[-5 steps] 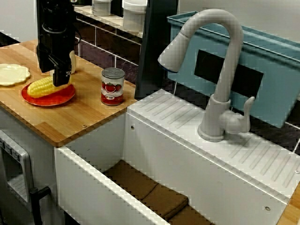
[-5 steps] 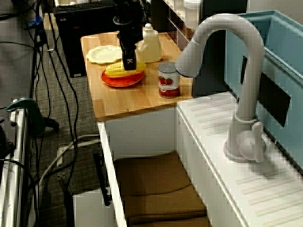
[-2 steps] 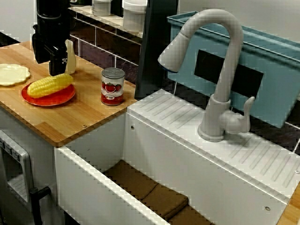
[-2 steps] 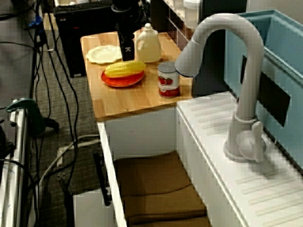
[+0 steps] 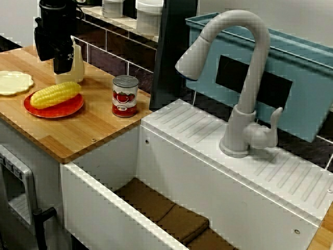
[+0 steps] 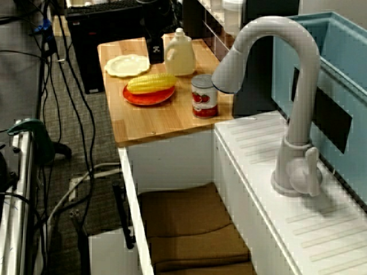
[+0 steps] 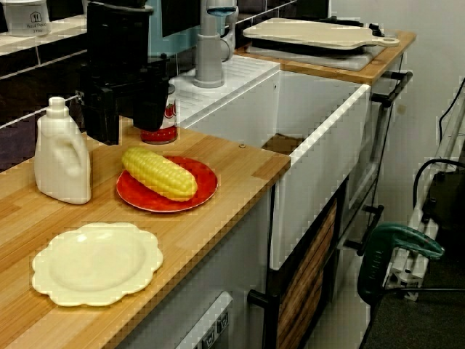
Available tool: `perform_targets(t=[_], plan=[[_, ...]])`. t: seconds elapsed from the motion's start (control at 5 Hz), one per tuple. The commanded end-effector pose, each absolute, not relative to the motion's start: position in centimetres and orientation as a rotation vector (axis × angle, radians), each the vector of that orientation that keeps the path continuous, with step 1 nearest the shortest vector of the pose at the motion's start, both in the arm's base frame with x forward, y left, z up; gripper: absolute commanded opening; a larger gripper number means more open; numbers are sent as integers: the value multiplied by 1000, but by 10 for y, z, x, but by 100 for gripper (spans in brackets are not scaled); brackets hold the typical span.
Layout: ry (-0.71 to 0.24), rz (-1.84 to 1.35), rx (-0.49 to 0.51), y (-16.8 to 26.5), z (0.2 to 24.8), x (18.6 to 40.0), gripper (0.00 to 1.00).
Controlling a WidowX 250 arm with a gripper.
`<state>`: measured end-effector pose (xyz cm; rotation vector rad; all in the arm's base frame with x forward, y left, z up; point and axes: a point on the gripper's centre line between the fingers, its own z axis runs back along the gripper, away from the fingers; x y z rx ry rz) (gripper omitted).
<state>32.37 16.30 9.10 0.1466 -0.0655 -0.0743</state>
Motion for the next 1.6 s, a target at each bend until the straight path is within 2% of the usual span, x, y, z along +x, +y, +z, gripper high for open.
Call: perform_targets(t=[0.0,0.4,1.0,1.4], plan=[[-171,-107,241,175,130,334,100],[-175,-190,316,180,126,336,100],[-161,-140,298,194,135,349,100],[-121,-58,262,201,127,359,100]])
